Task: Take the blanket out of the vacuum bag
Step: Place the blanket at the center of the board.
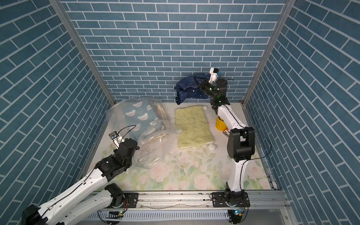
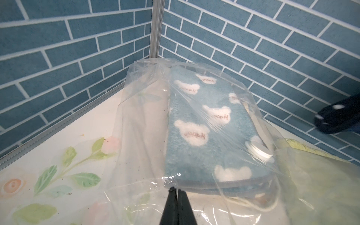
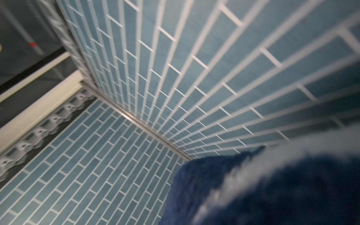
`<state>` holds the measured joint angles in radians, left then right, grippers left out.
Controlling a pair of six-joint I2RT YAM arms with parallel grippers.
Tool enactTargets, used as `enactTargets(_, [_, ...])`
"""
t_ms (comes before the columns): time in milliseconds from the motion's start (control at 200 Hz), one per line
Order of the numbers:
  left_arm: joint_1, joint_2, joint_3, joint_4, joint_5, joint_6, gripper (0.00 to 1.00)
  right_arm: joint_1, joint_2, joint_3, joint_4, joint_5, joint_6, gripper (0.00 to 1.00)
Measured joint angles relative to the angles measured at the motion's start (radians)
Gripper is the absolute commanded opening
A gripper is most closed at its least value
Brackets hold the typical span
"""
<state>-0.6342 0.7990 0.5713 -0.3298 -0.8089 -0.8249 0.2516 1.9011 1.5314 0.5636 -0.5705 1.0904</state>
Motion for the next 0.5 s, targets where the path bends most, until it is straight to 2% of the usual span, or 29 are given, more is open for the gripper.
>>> enactTargets(100, [0.0, -0.017, -0.006, 0.004, 0.008, 0.003, 0.0, 0.043, -0.094, -0.329, 0.034, 0.074, 0.014, 0.0])
enactTargets(200, [0.0, -0.02, -0.007, 0.008, 0.022, 0.007, 0.0, 0.105, -0.11, -0.503, 0.061, 0.122, 0.032, 0.0])
enactTargets(320, [0.0, -0.02, -0.007, 0.016, 0.037, 0.01, 0.0, 0.141, -0.109, -0.546, 0.077, 0.138, 0.049, 0.0])
enactTargets(500, [0.0, -0.019, -0.01, 0.026, 0.053, 0.01, 0.0, 0.125, -0.109, -0.471, 0.122, 0.153, 0.057, 0.0])
